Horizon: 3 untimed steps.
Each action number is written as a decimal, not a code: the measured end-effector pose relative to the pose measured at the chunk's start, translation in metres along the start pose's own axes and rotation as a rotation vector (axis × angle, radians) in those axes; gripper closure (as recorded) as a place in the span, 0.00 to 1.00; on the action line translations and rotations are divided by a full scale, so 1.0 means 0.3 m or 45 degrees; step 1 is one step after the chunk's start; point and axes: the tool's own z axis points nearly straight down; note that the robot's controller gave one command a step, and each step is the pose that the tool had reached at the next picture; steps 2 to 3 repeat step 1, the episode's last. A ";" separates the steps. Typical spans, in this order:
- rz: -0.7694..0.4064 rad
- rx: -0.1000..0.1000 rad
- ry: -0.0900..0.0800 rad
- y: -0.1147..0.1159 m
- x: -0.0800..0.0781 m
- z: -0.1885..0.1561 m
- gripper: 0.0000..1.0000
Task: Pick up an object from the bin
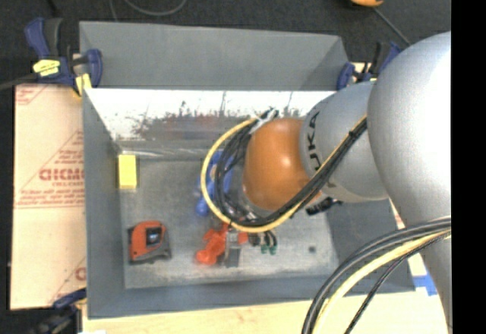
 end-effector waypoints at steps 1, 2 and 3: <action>0.002 -0.001 0.000 0.001 0.000 0.000 1.00; 0.002 -0.001 0.000 0.001 0.000 0.000 1.00; 0.002 -0.001 0.000 0.001 0.000 0.000 1.00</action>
Offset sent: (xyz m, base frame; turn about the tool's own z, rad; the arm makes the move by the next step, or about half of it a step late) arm 0.0000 0.0000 0.0000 0.0000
